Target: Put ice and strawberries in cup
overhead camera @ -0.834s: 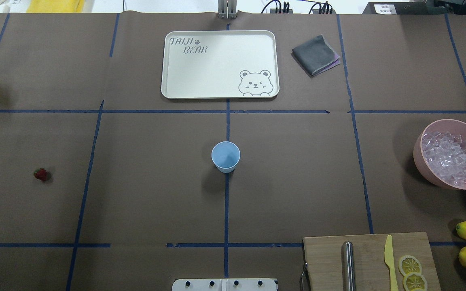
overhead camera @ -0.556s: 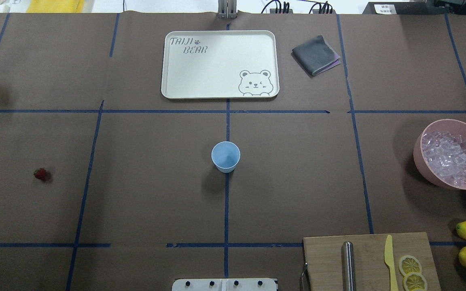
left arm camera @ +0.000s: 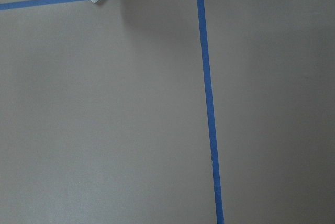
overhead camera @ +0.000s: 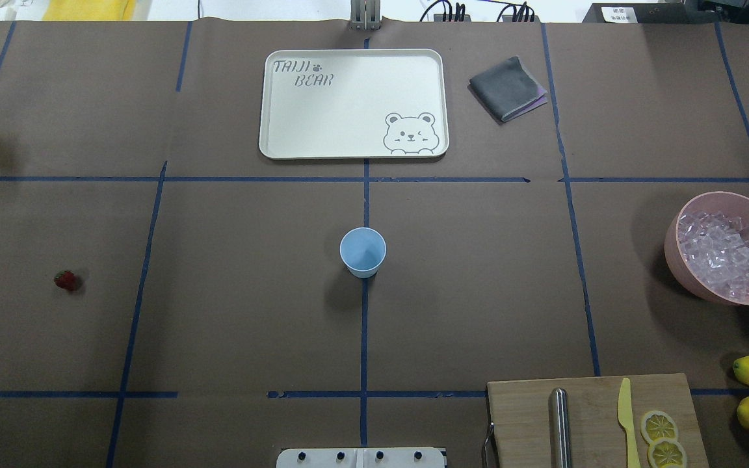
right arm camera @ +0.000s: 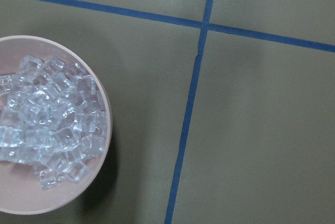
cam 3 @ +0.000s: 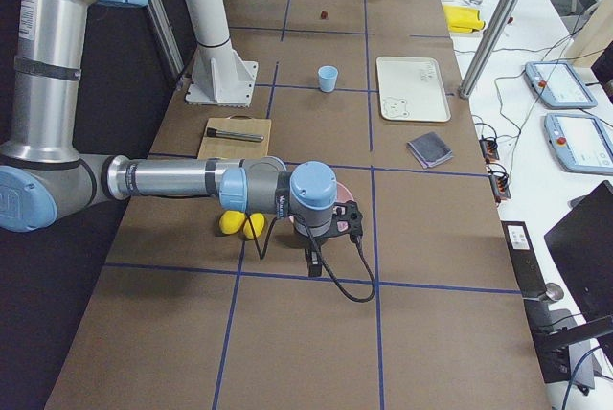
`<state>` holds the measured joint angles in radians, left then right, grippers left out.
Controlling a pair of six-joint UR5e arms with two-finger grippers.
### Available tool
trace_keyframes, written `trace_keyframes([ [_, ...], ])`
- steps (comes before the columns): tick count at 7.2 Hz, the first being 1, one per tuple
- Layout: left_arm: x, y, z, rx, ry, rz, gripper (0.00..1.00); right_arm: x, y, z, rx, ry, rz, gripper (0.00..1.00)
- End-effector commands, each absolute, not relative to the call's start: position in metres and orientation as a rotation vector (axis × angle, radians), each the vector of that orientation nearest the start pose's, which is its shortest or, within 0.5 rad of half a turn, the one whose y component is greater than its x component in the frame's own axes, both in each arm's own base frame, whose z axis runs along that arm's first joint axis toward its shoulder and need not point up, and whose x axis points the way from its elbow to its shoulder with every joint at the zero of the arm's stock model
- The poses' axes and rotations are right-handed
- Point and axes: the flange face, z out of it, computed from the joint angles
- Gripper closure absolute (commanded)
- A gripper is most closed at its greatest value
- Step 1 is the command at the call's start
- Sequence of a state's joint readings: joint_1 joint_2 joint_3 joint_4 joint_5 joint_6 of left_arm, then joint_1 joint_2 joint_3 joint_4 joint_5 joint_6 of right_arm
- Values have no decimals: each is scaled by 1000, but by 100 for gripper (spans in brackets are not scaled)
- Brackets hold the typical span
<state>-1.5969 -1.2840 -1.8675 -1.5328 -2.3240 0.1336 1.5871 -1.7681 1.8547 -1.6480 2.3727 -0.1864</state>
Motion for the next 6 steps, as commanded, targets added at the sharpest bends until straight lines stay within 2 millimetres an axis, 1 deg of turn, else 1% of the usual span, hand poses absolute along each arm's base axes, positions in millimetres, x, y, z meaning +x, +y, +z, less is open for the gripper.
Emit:
trace_keyframes([
  [1, -75, -368, 643, 31, 753, 91, 0, 67, -409, 574, 157, -800, -179, 0],
  [2, -75, -368, 642, 34, 753, 92, 0, 59, -415, 544, 200, -803, -189, 0],
  [3, -75, -368, 642, 32, 753, 91, 0, 31, -427, 526, 246, -802, -281, 0],
  [4, -75, -368, 641, 34, 755, 92, 0, 12, -431, 523, 239, -811, -289, 0],
  [5, -75, -368, 640, 35, 755, 92, 0, -14, -433, 521, 226, -820, -301, 1],
  [6, -75, -368, 640, 37, 754, 93, 0, -24, -435, 530, 222, -823, -315, 1],
])
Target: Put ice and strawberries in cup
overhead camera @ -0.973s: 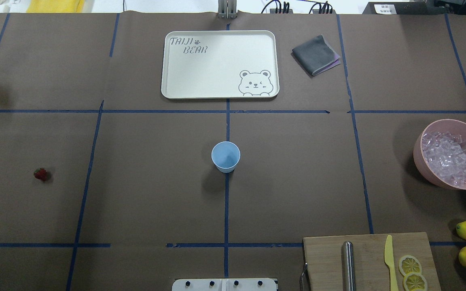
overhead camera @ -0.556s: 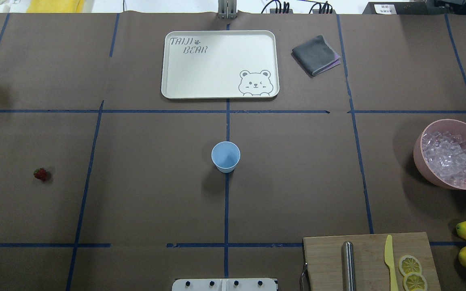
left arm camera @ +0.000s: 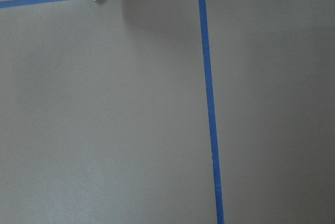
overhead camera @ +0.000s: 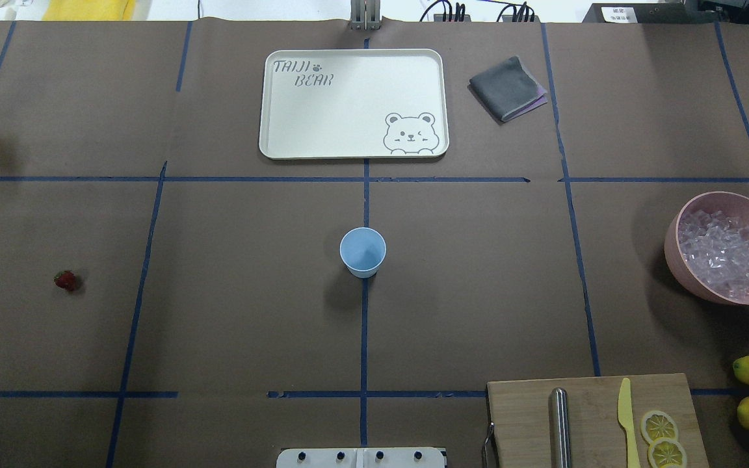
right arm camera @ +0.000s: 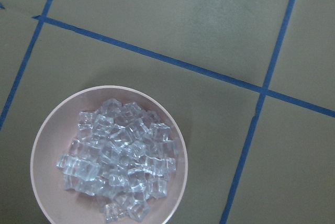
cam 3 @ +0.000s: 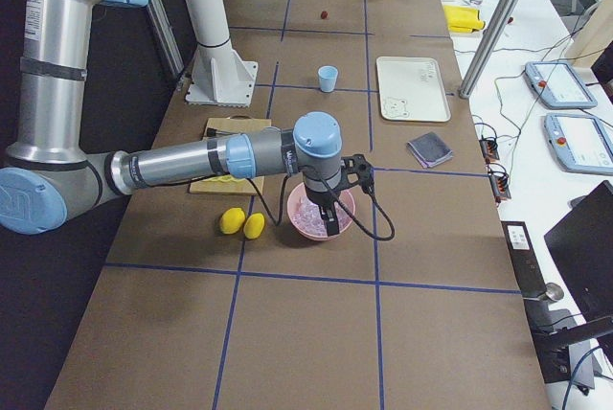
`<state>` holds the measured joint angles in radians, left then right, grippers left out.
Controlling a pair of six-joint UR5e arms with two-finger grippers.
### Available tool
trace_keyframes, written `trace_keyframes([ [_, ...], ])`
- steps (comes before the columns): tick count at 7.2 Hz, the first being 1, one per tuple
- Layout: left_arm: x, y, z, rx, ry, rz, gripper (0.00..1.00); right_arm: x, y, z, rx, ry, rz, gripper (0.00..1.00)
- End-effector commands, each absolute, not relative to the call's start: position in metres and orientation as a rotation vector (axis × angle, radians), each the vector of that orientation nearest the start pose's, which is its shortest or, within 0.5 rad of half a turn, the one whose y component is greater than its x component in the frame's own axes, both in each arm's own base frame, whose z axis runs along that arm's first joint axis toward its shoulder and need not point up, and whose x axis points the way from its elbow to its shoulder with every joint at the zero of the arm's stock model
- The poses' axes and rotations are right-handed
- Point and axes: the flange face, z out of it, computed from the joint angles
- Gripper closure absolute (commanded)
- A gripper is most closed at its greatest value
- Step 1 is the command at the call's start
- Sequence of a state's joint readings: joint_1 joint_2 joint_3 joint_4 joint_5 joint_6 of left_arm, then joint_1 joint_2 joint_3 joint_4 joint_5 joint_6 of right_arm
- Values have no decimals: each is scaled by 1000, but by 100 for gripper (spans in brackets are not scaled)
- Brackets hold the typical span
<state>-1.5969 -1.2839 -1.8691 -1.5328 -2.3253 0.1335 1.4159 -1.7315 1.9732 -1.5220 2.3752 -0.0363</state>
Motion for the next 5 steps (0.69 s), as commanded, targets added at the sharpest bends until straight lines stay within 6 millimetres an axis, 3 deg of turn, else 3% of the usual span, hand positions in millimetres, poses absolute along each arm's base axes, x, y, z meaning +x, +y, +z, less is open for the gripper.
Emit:
trace_keyframes([
  [1, -75, -368, 640, 38, 754, 94, 0, -29, -437, 540, 209, -826, -297, 2],
  [2, -75, -368, 640, 37, 754, 93, 0, -36, -439, 546, 213, -834, -282, 2],
  [4, -75, -368, 640, 37, 754, 93, 0, -72, -442, 548, 240, -828, -220, 2],
  [5, -74, -368, 641, 35, 755, 94, 0, -86, -441, 560, 239, -822, -243, 2],
])
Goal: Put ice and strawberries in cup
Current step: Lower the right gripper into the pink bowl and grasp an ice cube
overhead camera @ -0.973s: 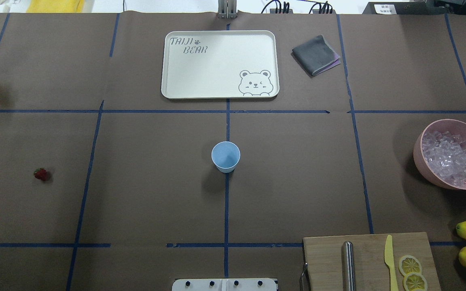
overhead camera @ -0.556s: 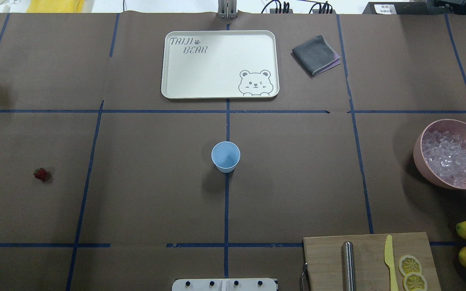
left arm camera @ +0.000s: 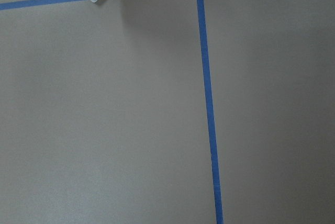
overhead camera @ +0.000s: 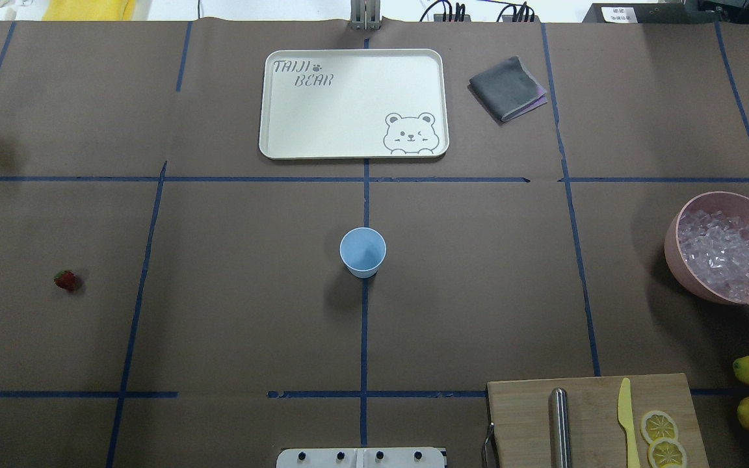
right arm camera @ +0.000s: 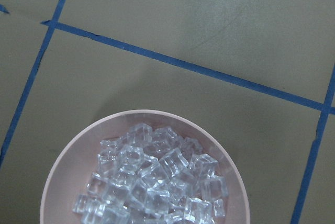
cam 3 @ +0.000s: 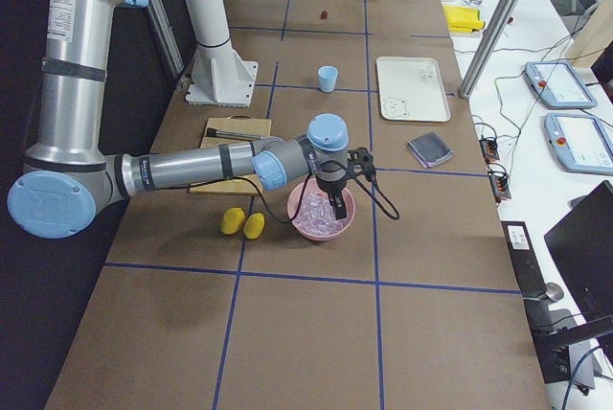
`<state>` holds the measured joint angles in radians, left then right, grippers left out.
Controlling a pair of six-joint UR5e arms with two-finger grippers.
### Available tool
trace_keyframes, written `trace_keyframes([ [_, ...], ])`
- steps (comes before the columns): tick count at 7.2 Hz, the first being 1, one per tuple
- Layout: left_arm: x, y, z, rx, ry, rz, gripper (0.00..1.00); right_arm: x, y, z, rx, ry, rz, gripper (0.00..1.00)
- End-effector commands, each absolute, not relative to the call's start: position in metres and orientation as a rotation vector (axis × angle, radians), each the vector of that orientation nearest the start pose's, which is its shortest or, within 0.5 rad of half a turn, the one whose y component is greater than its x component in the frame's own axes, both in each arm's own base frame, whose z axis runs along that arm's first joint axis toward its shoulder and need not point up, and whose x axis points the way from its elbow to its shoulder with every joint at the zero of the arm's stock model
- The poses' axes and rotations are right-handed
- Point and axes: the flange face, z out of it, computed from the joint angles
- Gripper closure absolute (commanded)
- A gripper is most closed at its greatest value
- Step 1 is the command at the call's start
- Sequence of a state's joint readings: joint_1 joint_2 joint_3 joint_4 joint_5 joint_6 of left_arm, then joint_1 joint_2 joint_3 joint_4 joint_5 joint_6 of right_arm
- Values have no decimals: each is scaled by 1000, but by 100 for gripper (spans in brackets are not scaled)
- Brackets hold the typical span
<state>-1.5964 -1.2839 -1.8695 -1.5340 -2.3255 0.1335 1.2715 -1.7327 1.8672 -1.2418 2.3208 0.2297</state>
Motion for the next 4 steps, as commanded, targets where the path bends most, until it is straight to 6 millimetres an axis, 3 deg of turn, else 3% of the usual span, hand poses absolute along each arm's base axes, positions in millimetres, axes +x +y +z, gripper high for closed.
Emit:
trace_keyframes([
  [1, -74, -368, 641, 35, 755, 94, 0, -92, -442, 574, 246, -824, -256, 2],
  [2, -74, -368, 641, 35, 755, 94, 0, -103, -441, 584, 249, -827, -258, 2],
  [4, -74, -368, 641, 35, 755, 94, 0, -135, -434, 580, 251, -822, -209, 4],
])
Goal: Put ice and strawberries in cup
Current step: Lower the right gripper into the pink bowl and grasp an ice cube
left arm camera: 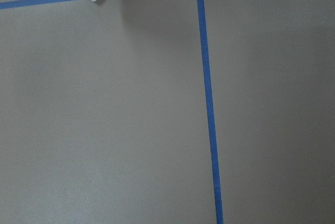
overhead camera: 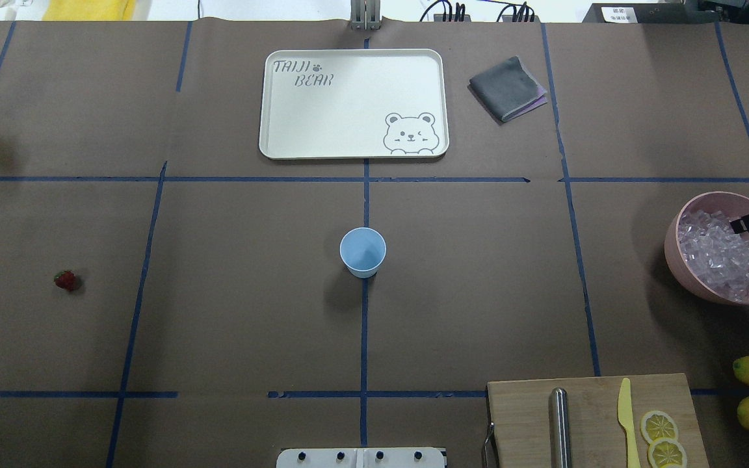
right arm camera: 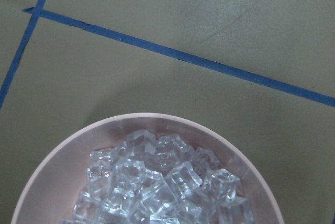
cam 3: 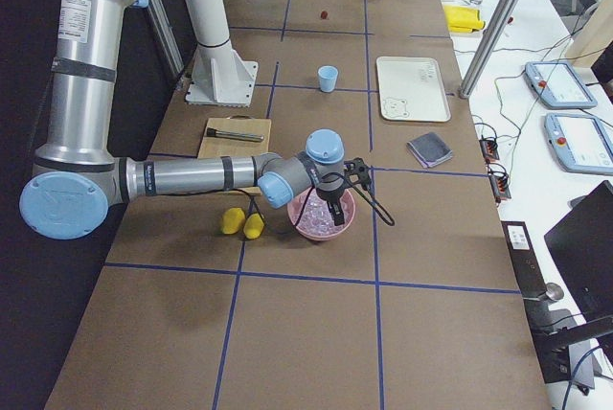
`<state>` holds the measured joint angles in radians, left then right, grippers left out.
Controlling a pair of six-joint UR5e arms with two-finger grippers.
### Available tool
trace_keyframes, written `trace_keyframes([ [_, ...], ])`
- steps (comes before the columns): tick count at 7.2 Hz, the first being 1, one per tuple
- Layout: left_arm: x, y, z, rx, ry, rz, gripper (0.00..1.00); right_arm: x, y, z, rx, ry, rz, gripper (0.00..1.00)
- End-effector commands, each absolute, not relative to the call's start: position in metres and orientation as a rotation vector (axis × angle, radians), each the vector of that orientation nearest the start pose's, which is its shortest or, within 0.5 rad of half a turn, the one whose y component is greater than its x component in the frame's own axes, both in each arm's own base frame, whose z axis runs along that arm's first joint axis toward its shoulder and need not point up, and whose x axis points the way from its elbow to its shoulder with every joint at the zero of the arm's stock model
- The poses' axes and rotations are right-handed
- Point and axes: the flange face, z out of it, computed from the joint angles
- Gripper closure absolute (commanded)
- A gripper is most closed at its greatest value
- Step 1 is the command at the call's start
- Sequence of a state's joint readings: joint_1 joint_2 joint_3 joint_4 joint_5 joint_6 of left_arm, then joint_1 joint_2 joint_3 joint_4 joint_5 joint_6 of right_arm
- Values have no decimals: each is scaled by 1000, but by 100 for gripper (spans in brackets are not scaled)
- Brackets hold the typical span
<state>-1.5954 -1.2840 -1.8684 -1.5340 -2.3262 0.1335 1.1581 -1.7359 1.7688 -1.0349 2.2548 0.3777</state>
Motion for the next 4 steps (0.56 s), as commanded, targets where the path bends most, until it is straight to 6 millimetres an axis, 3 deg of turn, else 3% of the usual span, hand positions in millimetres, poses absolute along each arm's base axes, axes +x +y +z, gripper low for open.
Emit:
trace_keyframes([
  [1, -73, -368, 642, 32, 755, 96, 0, -149, -431, 581, 242, -811, -210, 6],
  [4, -73, -368, 641, 34, 756, 97, 0, -145, -422, 591, 225, -800, -208, 10],
])
